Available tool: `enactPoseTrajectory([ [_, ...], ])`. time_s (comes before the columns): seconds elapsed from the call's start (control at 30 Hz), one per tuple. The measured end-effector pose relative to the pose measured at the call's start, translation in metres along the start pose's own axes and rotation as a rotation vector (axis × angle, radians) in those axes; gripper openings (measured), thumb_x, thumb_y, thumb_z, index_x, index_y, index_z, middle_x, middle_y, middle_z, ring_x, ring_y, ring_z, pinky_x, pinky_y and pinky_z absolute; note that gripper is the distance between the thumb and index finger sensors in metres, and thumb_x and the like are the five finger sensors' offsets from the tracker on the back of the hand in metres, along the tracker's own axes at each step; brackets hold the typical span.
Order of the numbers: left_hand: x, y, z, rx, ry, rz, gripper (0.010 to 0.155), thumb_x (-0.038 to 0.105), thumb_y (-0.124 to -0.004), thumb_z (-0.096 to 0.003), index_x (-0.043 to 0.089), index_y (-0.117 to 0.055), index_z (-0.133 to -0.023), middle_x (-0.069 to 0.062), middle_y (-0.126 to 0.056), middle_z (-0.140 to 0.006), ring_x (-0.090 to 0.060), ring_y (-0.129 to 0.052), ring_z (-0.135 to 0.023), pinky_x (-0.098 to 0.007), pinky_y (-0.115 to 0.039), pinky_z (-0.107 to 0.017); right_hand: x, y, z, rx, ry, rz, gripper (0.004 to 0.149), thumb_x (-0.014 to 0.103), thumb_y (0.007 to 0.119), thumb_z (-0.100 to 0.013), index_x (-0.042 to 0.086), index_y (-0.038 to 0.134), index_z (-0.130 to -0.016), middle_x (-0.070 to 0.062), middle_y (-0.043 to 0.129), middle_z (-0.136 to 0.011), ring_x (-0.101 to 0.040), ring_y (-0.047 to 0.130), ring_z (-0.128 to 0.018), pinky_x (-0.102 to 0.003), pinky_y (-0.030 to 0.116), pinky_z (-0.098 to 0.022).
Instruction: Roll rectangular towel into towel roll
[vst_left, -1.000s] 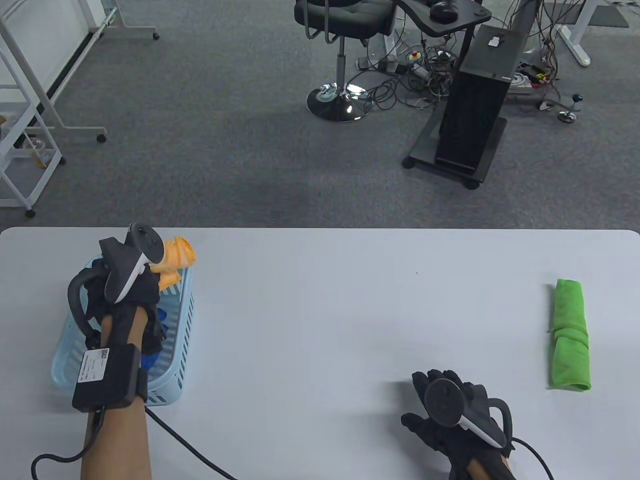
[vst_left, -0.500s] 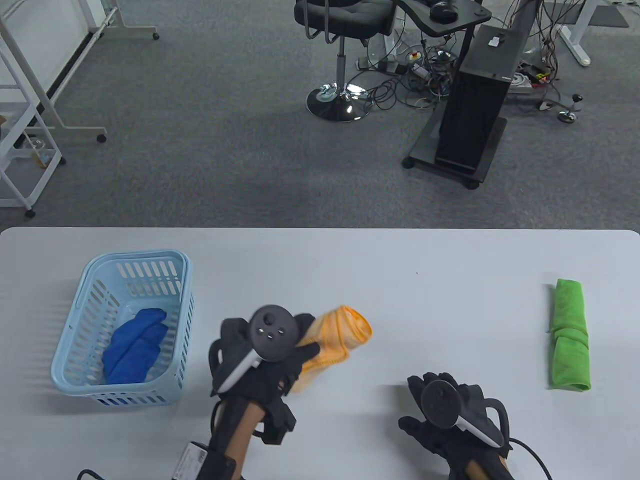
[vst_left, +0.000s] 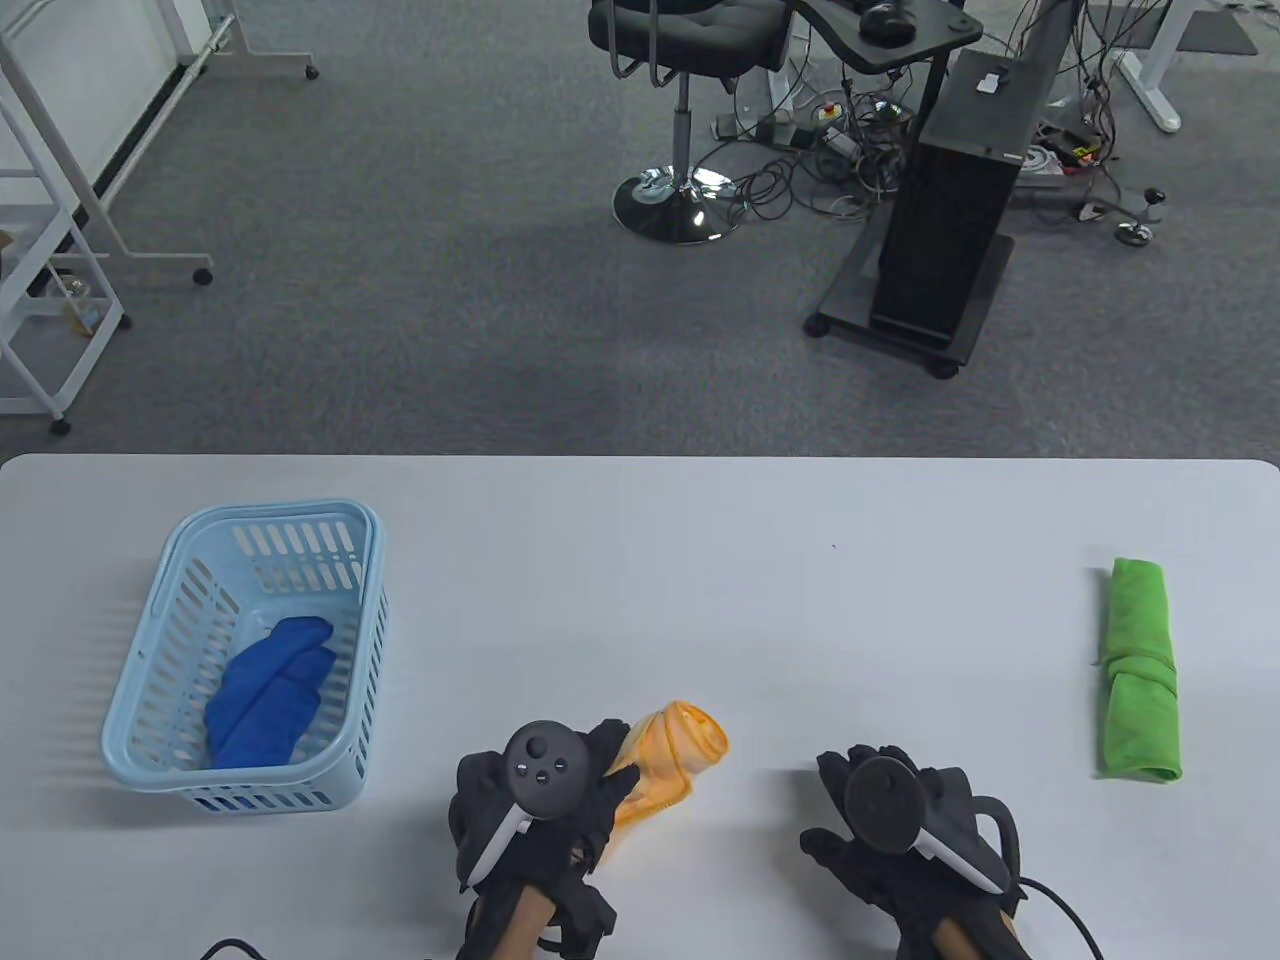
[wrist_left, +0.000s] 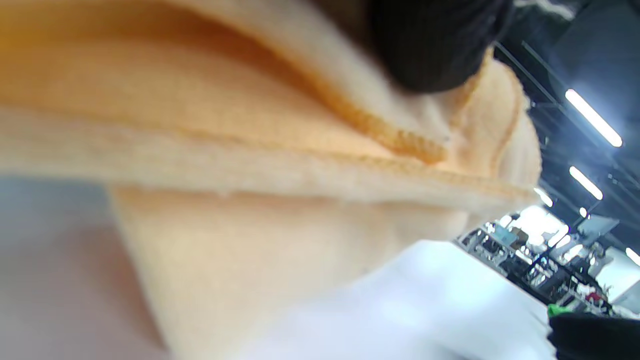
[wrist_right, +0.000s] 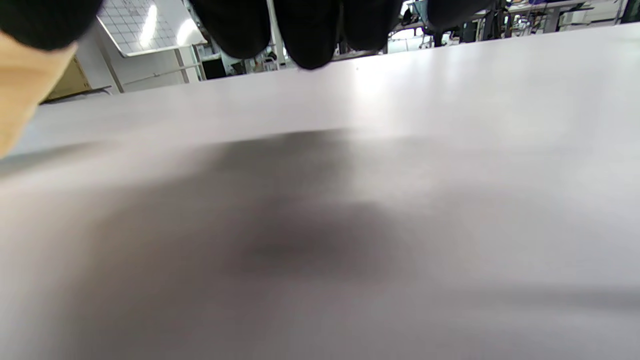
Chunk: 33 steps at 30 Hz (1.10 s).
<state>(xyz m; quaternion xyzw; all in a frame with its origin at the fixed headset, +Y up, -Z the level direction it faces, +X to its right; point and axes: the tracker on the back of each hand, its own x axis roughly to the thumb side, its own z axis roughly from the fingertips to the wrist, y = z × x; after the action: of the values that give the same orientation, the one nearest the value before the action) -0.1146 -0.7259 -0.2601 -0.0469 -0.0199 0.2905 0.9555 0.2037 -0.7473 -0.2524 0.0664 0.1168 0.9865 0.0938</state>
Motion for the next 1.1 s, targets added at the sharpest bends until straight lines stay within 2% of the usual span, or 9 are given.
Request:
enactPoseTrajectory([
  [0.2, 0.007, -0.005, 0.006, 0.024, -0.031, 0.019, 0.061, 0.047, -0.077, -0.041, 0.024, -0.085, -0.096, -0.012, -0.1, -0.082, -0.039, -0.092, -0.082, -0.06, -0.07, -0.06, 0.012, -0.008, 0.005, -0.034, -0.05, -0.04, 0.083, 0.061, 0.068, -0.03, 0.02, 0.06, -0.102, -0.012, 0.057, -0.104, -0.037, 0.055, -0.099, -0.066, 0.044, -0.07],
  [0.3, 0.016, -0.009, 0.009, 0.076, -0.048, 0.035, 0.061, 0.047, -0.077, -0.0409, 0.022, -0.085, -0.095, -0.012, -0.101, -0.081, -0.039, -0.094, -0.08, -0.059, -0.071, -0.059, 0.022, -0.015, 0.008, 0.001, -0.092, -0.149, 0.073, 0.059, 0.069, -0.032, 0.021, 0.074, -0.094, -0.009, 0.074, -0.096, -0.034, 0.071, -0.093, -0.065, 0.049, -0.069],
  [0.4, 0.027, -0.016, 0.011, 0.082, -0.098, 0.133, 0.061, 0.047, -0.077, -0.0408, 0.021, -0.086, -0.095, -0.012, -0.102, -0.08, -0.039, -0.095, -0.079, -0.059, -0.072, -0.058, 0.037, -0.015, 0.003, 0.073, -0.122, -0.314, 0.076, 0.062, 0.066, -0.031, 0.02, 0.074, -0.095, -0.009, 0.074, -0.096, -0.034, 0.072, -0.092, -0.065, 0.049, -0.069],
  [0.47, 0.033, -0.022, 0.012, 0.037, -0.166, 0.209, 0.061, 0.047, -0.077, -0.0403, 0.021, -0.085, -0.095, -0.012, -0.101, -0.081, -0.039, -0.094, -0.08, -0.059, -0.072, -0.059, 0.042, -0.015, -0.002, 0.123, -0.127, -0.428, 0.086, 0.067, 0.065, -0.028, 0.017, 0.069, -0.098, -0.012, 0.07, -0.098, -0.036, 0.07, -0.092, -0.066, 0.048, -0.068],
  [0.53, 0.043, -0.032, 0.012, -0.108, -0.323, 0.306, 0.064, 0.046, -0.078, -0.0408, 0.019, -0.079, -0.099, -0.014, -0.095, -0.088, -0.042, -0.087, -0.086, -0.061, -0.067, -0.061, 0.047, -0.017, -0.007, 0.144, -0.097, -0.571, 0.087, 0.068, 0.064, -0.03, 0.014, 0.068, -0.098, -0.014, 0.07, -0.097, -0.036, 0.071, -0.091, -0.064, 0.05, -0.068],
  [0.57, 0.047, -0.036, 0.013, -0.201, -0.373, 0.328, 0.071, 0.047, -0.077, -0.0413, 0.013, -0.068, -0.103, -0.018, -0.085, -0.095, -0.045, -0.078, -0.091, -0.063, -0.064, -0.062, 0.046, -0.02, -0.01, 0.081, -0.039, -0.639, 0.081, 0.063, 0.066, -0.031, 0.013, 0.072, -0.095, -0.014, 0.074, -0.094, -0.036, 0.076, -0.088, -0.063, 0.054, -0.067],
  [0.67, 0.046, -0.034, 0.014, -0.215, -0.357, 0.322, 0.071, 0.046, -0.069, -0.0439, 0.009, -0.063, -0.105, -0.021, -0.082, -0.099, -0.048, -0.075, -0.094, -0.065, -0.062, -0.063, 0.037, -0.023, -0.014, -0.085, 0.02, -0.647, 0.062, 0.05, 0.074, -0.031, 0.016, 0.089, -0.08, -0.011, 0.091, -0.079, -0.032, 0.092, -0.073, -0.058, 0.063, -0.063],
  [0.9, 0.015, -0.012, 0.008, -0.077, -0.15, 0.376, 0.066, 0.048, -0.067, -0.0436, 0.017, -0.078, -0.101, -0.021, -0.094, -0.09, -0.048, -0.084, -0.087, -0.065, -0.065, -0.06, 0.01, -0.022, -0.01, -0.179, 0.076, -0.52, 0.063, 0.049, 0.07, -0.032, 0.014, 0.089, -0.082, -0.013, 0.091, -0.079, -0.034, 0.092, -0.073, -0.059, 0.064, -0.062],
  [1.1, -0.022, 0.023, 0.009, 0.142, 0.066, 0.385, 0.062, 0.047, -0.067, -0.0442, 0.018, -0.086, -0.095, -0.018, -0.101, -0.081, -0.046, -0.092, -0.079, -0.063, -0.07, -0.057, -0.041, -0.044, 0.001, -0.405, 0.302, -0.226, 0.055, 0.044, 0.07, -0.033, 0.019, 0.092, -0.077, -0.01, 0.094, -0.077, -0.032, 0.094, -0.071, -0.058, 0.066, -0.061],
])
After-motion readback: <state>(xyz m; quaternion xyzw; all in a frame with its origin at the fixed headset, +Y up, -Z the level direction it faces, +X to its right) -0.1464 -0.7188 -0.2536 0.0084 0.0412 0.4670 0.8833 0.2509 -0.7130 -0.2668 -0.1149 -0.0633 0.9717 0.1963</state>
